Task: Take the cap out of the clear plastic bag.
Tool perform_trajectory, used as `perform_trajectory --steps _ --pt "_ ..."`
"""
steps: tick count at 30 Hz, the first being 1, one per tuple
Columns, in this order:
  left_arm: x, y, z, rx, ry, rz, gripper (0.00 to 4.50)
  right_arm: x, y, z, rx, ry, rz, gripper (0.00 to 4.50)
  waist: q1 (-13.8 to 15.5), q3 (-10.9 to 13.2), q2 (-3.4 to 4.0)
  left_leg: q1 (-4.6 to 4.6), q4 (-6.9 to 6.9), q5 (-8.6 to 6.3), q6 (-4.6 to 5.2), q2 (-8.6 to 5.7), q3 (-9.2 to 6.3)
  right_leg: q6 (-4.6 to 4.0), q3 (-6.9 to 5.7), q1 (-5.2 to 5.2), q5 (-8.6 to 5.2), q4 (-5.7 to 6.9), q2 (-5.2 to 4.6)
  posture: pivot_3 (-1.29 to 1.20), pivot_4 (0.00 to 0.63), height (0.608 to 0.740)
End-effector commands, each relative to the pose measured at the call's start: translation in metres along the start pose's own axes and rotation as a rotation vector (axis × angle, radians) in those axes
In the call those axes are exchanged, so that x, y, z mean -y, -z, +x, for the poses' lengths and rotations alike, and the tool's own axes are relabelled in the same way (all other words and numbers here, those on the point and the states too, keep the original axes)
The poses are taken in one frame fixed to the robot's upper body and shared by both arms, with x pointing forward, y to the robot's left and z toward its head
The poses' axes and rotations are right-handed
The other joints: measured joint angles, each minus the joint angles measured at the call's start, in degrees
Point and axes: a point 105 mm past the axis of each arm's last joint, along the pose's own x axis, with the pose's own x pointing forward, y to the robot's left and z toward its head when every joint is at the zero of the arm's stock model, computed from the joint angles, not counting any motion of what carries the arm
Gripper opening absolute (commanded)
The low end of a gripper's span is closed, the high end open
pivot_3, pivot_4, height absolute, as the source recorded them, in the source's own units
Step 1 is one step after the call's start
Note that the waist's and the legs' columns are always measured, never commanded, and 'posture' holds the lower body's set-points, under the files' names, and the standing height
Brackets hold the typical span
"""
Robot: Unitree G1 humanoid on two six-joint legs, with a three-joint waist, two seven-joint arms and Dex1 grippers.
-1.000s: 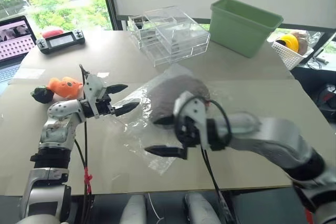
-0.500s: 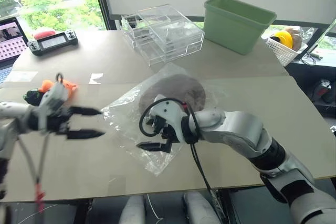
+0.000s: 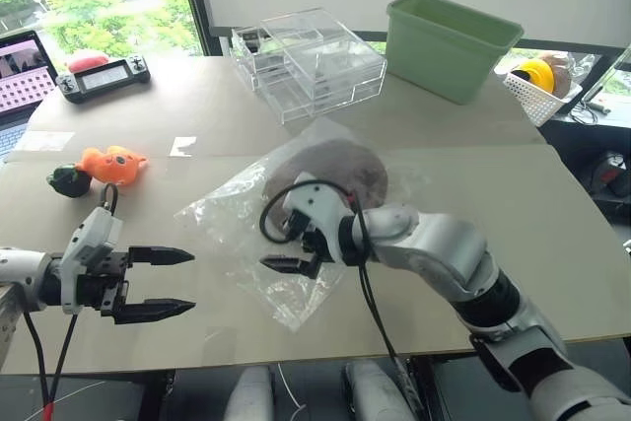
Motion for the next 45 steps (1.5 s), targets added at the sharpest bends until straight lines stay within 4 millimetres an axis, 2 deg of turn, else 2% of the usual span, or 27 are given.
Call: perform_trajectory --steps 1,4,7,14,19,25,31,35,39,41,42,44,45 --pt "0.000 -0.008 0.001 0.009 -0.010 0.049 4.50 -0.009 -0.025 -0.009 0.063 -0.077 0.034 4.40 0.0 0.0 0.01 0.00 -0.01 0.00 0.00 0.00 0.00 0.00 0.00 -0.01 0.00 0.00 0.00 0.00 0.150 0.735" --pt "-0.001 -0.009 0.001 0.014 -0.016 0.051 4.50 -0.013 -0.021 0.002 -0.017 -0.058 0.008 4.40 0.0 0.0 0.01 0.00 -0.04 0.00 0.00 0.02 0.00 -0.01 -0.01 -0.03 0.00 0.00 0.02 0.00 0.150 0.735" --pt "-0.003 -0.010 0.000 0.015 -0.022 0.051 4.50 -0.022 -0.024 0.017 -0.039 -0.083 0.049 4.40 -0.2 0.0 0.02 0.00 -0.04 0.00 0.00 0.03 0.00 -0.02 0.00 -0.05 0.01 0.00 0.05 0.00 0.150 0.735" --pt "-0.005 -0.010 0.000 0.018 -0.032 0.043 4.50 -0.009 -0.022 0.033 -0.201 0.084 -0.142 4.40 0.0 0.0 0.01 -0.10 -0.03 0.00 0.00 0.09 0.05 -0.05 0.03 -0.26 0.03 0.06 0.11 0.00 0.150 0.735" --pt "-0.005 -0.012 0.001 0.033 -0.034 0.028 4.50 0.008 -0.027 0.032 -0.266 0.222 -0.350 4.40 -0.1 0.0 0.01 -0.22 -0.04 0.00 -0.01 0.10 0.10 -0.08 0.06 -0.48 0.04 0.12 0.11 0.00 0.150 0.735" --pt "-0.003 -0.010 0.002 0.032 -0.033 0.016 4.50 0.027 -0.024 0.025 -0.309 0.311 -0.430 4.40 -0.1 0.0 0.01 -0.22 -0.04 0.00 -0.01 0.11 0.12 -0.08 0.06 -0.50 0.04 0.12 0.11 0.00 0.150 0.735" --pt "-0.007 -0.011 0.005 0.041 -0.038 0.019 4.50 0.022 -0.018 0.026 -0.317 0.271 -0.419 4.40 -0.1 0.0 0.01 -0.22 -0.04 0.00 0.00 0.12 0.13 -0.09 0.06 -0.51 0.05 0.13 0.12 0.00 0.150 0.735" --pt "-0.008 -0.012 0.007 0.042 -0.036 0.024 4.50 0.020 -0.019 0.026 -0.304 0.254 -0.416 3.39 -0.1 0.0 0.01 -0.22 -0.04 0.00 -0.01 0.12 0.13 -0.09 0.06 -0.50 0.05 0.14 0.12 0.00 0.150 0.735" --pt "-0.010 -0.012 0.009 0.043 -0.037 0.030 4.50 0.019 -0.017 0.026 -0.304 0.246 -0.414 1.95 -0.1 0.0 0.01 -0.22 -0.04 0.00 -0.01 0.12 0.13 -0.09 0.06 -0.50 0.05 0.14 0.12 0.00 0.150 0.735" --pt "-0.011 -0.012 0.011 0.044 -0.037 0.034 4.50 0.020 -0.018 0.025 -0.298 0.249 -0.406 1.37 -0.1 0.0 0.01 -0.22 -0.04 0.00 -0.01 0.13 0.13 -0.09 0.05 -0.50 0.05 0.14 0.12 0.00 0.150 0.735" --pt "-0.011 -0.012 0.012 0.044 -0.038 0.035 4.50 0.020 -0.018 0.025 -0.296 0.251 -0.404 0.90 -0.1 0.0 0.01 -0.22 -0.04 0.00 0.00 0.13 0.13 -0.09 0.05 -0.50 0.05 0.14 0.12 0.00 0.150 0.735" --pt "-0.012 -0.012 0.015 0.047 -0.039 0.037 4.50 0.021 -0.018 0.025 -0.293 0.254 -0.398 0.25 -0.1 0.0 0.01 -0.22 -0.04 0.00 -0.01 0.12 0.14 -0.09 0.06 -0.50 0.05 0.14 0.12 0.00 0.150 0.735" --pt "-0.013 -0.012 0.017 0.051 -0.043 0.040 4.50 0.022 -0.018 0.025 -0.292 0.257 -0.395 0.07 -0.1 0.0 0.01 -0.22 -0.04 0.00 0.00 0.12 0.13 -0.10 0.06 -0.50 0.05 0.14 0.12 0.00 0.150 0.735"
